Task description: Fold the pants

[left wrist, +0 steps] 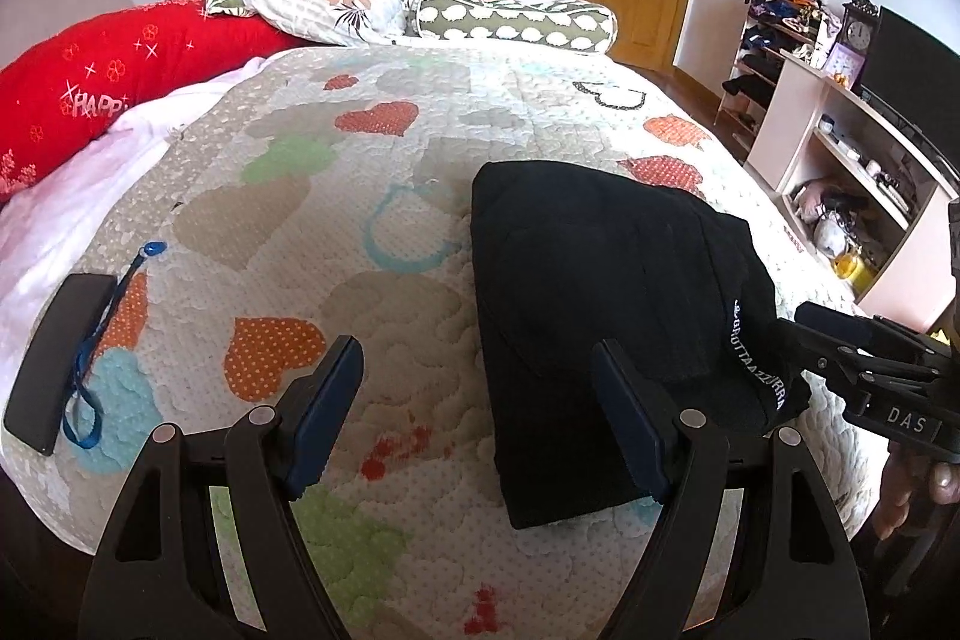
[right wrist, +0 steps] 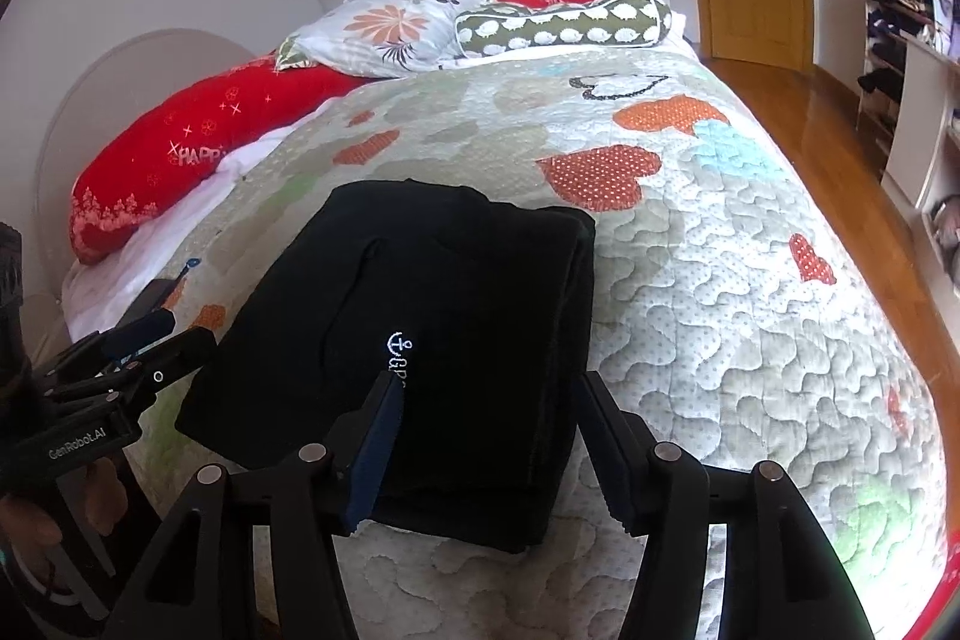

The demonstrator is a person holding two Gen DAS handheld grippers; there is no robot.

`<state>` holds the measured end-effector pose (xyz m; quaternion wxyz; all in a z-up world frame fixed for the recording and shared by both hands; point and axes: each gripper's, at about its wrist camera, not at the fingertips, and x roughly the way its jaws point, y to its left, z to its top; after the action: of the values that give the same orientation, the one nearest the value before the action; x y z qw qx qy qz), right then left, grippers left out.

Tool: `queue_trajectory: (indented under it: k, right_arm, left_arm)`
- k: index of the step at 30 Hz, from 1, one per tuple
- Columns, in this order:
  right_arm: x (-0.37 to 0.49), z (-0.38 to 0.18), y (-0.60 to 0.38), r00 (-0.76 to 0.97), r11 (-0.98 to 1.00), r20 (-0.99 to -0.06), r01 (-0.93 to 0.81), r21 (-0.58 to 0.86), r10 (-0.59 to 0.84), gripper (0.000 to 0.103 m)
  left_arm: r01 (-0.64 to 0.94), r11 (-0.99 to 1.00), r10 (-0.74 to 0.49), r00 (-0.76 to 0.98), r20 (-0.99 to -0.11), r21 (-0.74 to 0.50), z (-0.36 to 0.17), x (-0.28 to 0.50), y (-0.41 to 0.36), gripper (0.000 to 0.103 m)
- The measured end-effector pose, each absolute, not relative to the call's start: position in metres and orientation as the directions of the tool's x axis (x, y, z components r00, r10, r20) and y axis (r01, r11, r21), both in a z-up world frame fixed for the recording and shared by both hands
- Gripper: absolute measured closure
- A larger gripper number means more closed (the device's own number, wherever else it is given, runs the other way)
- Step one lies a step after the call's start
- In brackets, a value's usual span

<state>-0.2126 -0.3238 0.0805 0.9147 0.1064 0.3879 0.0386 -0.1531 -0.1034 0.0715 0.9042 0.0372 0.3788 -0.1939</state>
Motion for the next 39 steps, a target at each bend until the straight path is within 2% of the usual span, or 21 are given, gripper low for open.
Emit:
queue_trajectory:
  k: [9,17,19,21,22,25,28,29,30,33,37,39]
  right_arm:
    - [-0.205,0.078,-0.324,0.688,0.98,-0.713,0.012,0.201,0.138,0.045]
    - [-0.168,0.072,-0.346,0.697,0.952,-0.692,0.045,0.303,0.188,0.045]
    - [-0.158,0.071,-0.348,0.708,0.946,-0.671,0.015,0.324,0.218,0.064]
    - [-0.149,0.071,-0.343,0.707,0.963,-0.679,-0.01,0.271,0.199,0.085]
    - [-0.148,0.074,-0.341,0.707,0.965,-0.678,-0.025,0.262,0.202,0.086]
    - [-0.15,0.075,-0.335,0.716,0.983,-0.683,-0.028,0.179,0.145,0.087]
    - [-0.152,0.065,-0.339,0.704,0.981,-0.696,-0.009,0.192,0.143,0.087]
    - [-0.155,0.068,-0.343,0.71,0.977,-0.689,0.003,0.214,0.148,0.083]
    - [-0.157,0.071,-0.347,0.712,0.973,-0.686,0.017,0.228,0.148,0.075]
    - [-0.178,0.091,-0.351,0.753,0.979,-0.653,0.06,0.196,0.085,0.072]
    - [-0.199,0.102,-0.333,0.745,0.964,-0.629,-0.069,0.256,0.221,0.072]
    - [-0.204,0.095,-0.313,0.725,0.967,-0.644,-0.133,0.217,0.244,0.072]
  left_arm:
    - [0.379,0.919,-0.337,0.616,-0.712,-0.108,0.068,-0.143,-0.108,0.024]
    - [0.384,0.909,-0.372,0.572,-0.731,-0.163,0.063,-0.12,-0.124,0.024]
    - [0.382,0.91,-0.37,0.568,-0.735,-0.163,0.06,-0.116,-0.13,0.024]
    - [0.388,0.906,-0.376,0.554,-0.743,-0.169,0.054,-0.115,-0.139,0.024]
    - [0.397,0.902,-0.381,0.545,-0.747,-0.171,0.05,-0.116,-0.142,0.024]
    - [0.402,0.898,-0.392,0.55,-0.738,-0.178,0.041,-0.12,-0.149,0.024]
    - [0.401,0.895,-0.403,0.539,-0.74,-0.195,0.041,-0.119,-0.146,0.024]
    - [0.402,0.895,-0.402,0.536,-0.742,-0.195,0.043,-0.12,-0.145,0.024]
    - [0.4,0.898,-0.392,0.543,-0.743,-0.182,0.046,-0.121,-0.142,0.024]
    - [0.387,0.91,-0.362,0.575,-0.734,-0.145,0.053,-0.129,-0.136,0.024]
    - [0.365,0.916,-0.365,0.577,-0.731,-0.169,0.053,-0.136,-0.127,0.024]
    - [0.359,0.919,-0.356,0.574,-0.738,-0.164,0.047,-0.139,-0.129,0.024]
